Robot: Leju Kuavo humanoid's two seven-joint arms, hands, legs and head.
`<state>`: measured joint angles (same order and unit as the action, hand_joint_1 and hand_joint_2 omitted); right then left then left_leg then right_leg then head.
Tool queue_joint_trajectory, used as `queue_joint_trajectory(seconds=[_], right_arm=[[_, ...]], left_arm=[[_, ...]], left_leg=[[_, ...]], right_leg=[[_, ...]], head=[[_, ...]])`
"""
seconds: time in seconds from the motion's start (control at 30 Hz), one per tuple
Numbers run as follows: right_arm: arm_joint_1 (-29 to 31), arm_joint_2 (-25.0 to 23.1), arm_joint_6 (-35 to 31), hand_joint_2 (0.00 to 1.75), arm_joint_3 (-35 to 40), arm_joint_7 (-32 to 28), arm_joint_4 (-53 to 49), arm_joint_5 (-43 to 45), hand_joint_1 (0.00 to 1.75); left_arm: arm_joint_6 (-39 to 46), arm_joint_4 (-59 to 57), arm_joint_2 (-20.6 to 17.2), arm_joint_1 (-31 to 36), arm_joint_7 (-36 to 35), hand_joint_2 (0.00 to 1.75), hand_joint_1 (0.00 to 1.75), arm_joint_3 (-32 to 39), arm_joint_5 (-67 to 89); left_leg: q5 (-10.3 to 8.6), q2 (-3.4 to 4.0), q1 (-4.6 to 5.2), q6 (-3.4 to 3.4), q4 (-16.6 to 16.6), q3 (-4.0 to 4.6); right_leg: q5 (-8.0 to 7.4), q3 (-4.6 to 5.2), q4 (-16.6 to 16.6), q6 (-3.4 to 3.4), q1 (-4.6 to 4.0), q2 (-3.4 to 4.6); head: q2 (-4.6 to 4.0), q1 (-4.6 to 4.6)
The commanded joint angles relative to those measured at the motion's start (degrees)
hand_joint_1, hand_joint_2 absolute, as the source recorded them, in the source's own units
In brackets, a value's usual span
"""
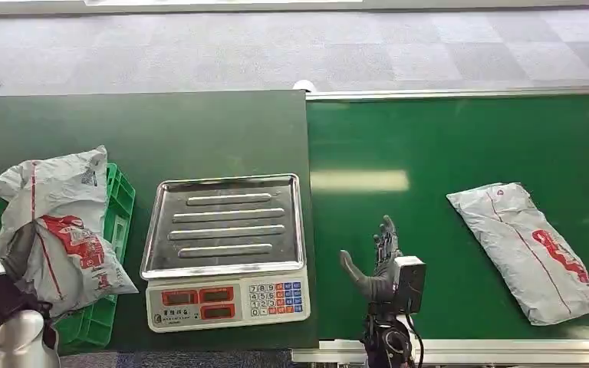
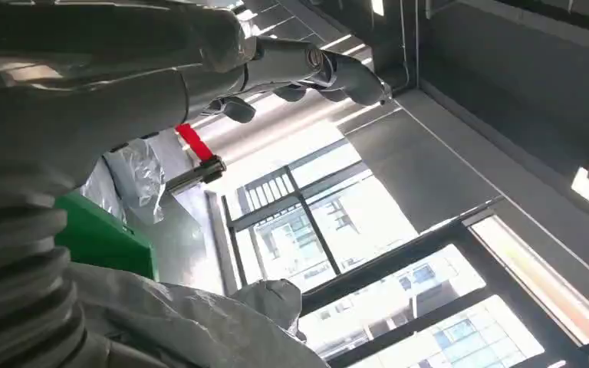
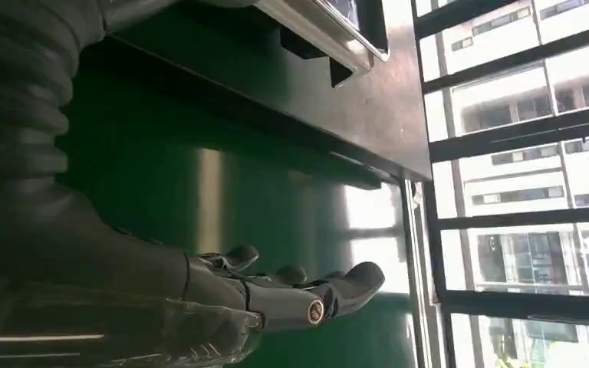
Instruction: Moved the parcel from conveyor to table for the left to box.
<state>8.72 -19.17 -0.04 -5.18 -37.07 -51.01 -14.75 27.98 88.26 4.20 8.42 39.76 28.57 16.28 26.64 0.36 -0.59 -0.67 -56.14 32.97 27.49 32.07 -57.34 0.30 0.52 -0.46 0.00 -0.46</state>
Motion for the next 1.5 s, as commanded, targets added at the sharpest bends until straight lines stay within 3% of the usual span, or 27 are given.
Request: queue_joint_trajectory(seconds=[0.03, 0.37, 0.5, 0.73, 0.93, 1.1, 1.2, 1.23, 1.27, 1.33, 1.4, 1.5], right_arm=[[1.1, 0.7, 0.2, 1.75, -1.0, 0.0, 2.6, -0.1, 0.0], [1.4, 0.8, 0.2, 1.75, -1.1, 0.0, 3.2, -0.2, 0.0], [0.5, 0.8, 0.1, 1.75, -1.4, 0.0, 1.8, -0.4, 0.0], [0.8, 1.2, 0.3, 1.75, -2.5, 0.2, 3.0, -0.4, 0.0], [0.3, 1.6, -0.1, 1.75, -3.8, -0.2, 2.8, -0.3, 0.0], [-0.3, 1.6, -0.1, 1.75, -4.8, -0.1, 1.9, -0.4, 0.0], [-0.4, 2.0, 0.2, 1.75, -5.7, -0.2, 2.0, -0.6, 0.0], [-0.5, 2.4, 0.2, 1.75, -6.3, -0.1, 2.3, -0.6, 0.0], [-0.4, 2.6, 0.3, 1.75, -6.5, -0.3, 2.5, -0.7, 0.0], [-0.2, 2.8, 0.4, 1.75, -7.0, -0.6, 2.8, -1.2, 0.0], [-0.1, 3.0, 0.4, 1.75, -7.2, -0.7, 2.8, -1.4, 0.0], [0.7, 3.3, 0.4, 1.75, -8.2, -0.5, 3.2, -2.3, 0.0]], left_arm=[[0.3, -2.9, 0.6, 1.8, 0.2, 1.75, 0.0, 1.2, -0.4], [0.8, -5.5, -1.2, 3.6, -0.8, 1.75, 0.0, 2.4, -1.1], [4.3, -11.9, -5.5, 7.8, -5.1, 1.75, 0.0, 6.4, 3.8], [-2.6, -24.5, -16.4, 15.2, -10.1, 1.75, 0.0, 15.3, 5.5], [-5.1, -32.2, -20.4, 19.4, -10.7, 1.75, 0.0, 16.4, 7.4], [-5.0, -33.5, -19.8, 19.9, -11.9, 1.75, 0.0, 14.6, 9.7], [-11.4, -34.9, -20.4, 19.0, -16.8, 1.75, 0.0, 10.1, 15.2], [-18.7, -37.5, -21.1, 20.8, -19.9, 1.75, 0.0, 6.7, 18.4], [-18.6, -38.4, -20.8, 21.9, -20.1, 1.75, 0.0, 6.4, 19.3], [-29.0, -41.9, -22.3, 23.3, -19.7, 1.75, 0.0, 2.7, 20.0], [-31.6, -42.0, -22.3, 23.1, -19.4, 1.75, 0.0, 1.8, 20.1], [-37.9, -37.8, -23.6, 18.4, -19.5, 1.75, 0.0, -1.9, 23.9]], left_leg=[[-0.03, -0.09, -0.03, 0.02, 0.1, -0.1], [-0.02, -0.08, -0.02, 0.02, 0.1, -0.07], [-0.06, -0.13, -0.04, 0.01, 0.1, -0.09], [-0.03, 0.03, -0.06, -0.03, 0.1, -0.09], [-0.03, 0.07, -0.13, 0.0, 0.1, -0.16], [-0.06, -0.1, -0.09, 0.0, 0.1, -0.05], [-0.05, -0.06, -0.06, 0.0, 0.1, -0.06], [-0.07, -0.08, -0.08, 0.0, 0.1, -0.08], [-0.1, -0.14, -0.09, 0.01, 0.2, -0.15], [-0.09, -0.23, -0.07, -0.02, 0.0, 0.0], [-0.16, -0.5, -0.11, -0.01, 0.1, -0.02], [-0.1, -0.15, -0.1, 0.02, 0.1, -0.12]], right_leg=[[-0.02, -0.13, 0.1, -0.01, -0.03, -0.04], [-0.01, -0.1, 0.1, -0.01, -0.03, -0.04], [-0.03, -0.12, 0.1, -0.03, -0.04, -0.07], [-0.01, -0.04, 0.0, -0.06, -0.06, 0.08], [-0.01, -0.12, 0.1, -0.04, -0.13, 0.14], [0.02, -0.05, 0.0, -0.02, -0.09, -0.03], [0.01, -0.06, 0.1, -0.02, -0.06, 0.03], [-0.01, -0.1, 0.1, -0.02, -0.09, 0.01], [-0.02, -0.19, 0.2, -0.03, -0.1, -0.05], [0.04, 0.02, 0.0, -0.02, -0.06, -0.18], [0.03, -0.12, 0.1, -0.04, -0.1, -0.43], [-0.06, -0.13, 0.2, -0.03, -0.1, -0.07]], head=[[0.0, 0.0], [0.0, 0.0], [0.0, 0.0], [0.0, 0.0], [0.0, 0.0], [0.0, 0.02], [0.0, 0.02], [0.0, 0.02], [0.0, 0.02], [0.0, 0.0], [0.0, 0.02], [0.0, 0.04]])
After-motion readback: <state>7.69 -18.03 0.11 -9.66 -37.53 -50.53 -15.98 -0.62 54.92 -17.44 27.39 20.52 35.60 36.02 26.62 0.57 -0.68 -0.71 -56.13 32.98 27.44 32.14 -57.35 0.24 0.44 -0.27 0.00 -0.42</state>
